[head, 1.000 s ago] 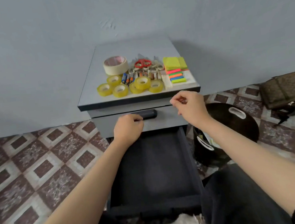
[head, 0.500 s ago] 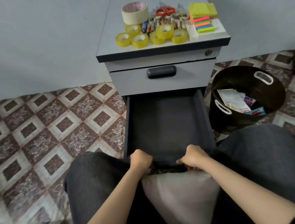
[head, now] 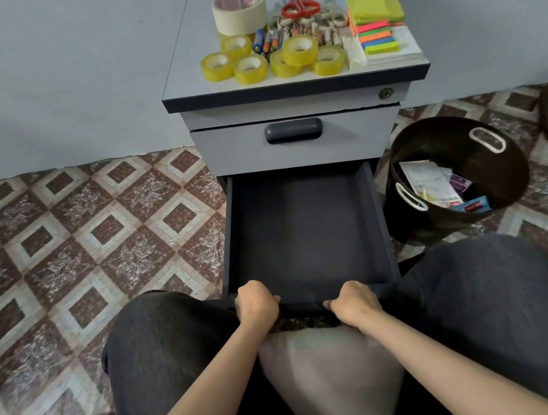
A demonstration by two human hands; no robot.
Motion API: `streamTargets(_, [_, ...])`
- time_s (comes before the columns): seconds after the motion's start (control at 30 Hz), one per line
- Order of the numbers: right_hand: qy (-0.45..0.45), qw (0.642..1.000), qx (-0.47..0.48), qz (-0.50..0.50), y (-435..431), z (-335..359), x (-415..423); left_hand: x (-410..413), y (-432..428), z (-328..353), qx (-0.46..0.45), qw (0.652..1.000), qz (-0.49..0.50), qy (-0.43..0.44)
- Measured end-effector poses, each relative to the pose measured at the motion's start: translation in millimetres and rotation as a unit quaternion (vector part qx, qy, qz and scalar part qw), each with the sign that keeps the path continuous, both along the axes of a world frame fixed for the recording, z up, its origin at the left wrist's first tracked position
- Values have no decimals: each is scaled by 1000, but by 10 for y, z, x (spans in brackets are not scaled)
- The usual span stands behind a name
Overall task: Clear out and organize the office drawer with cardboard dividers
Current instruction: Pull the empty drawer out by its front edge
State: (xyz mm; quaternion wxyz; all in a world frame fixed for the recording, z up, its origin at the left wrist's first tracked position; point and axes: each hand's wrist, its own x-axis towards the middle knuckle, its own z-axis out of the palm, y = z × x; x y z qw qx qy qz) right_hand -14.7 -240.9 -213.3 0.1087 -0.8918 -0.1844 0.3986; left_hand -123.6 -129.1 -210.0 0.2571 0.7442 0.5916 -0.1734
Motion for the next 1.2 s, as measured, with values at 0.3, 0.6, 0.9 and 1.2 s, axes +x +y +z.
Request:
streamTargets(0.3, [-38,996,56,-60,231,-57,297,258,166,-19,-22,982,128,-137])
streamTargets(0.6, [-90,974,89,-185,496,-277,369,490,372,-355,-152,902,289,-283])
streamTargets(0.9, [67,967,107,-221,631,-506,502,549,624,-431,-228,902,230,-284])
streamTargets(1.2, [89,965,158,-188,1027,-389,940,970,959,-401,-214,886,245,-332])
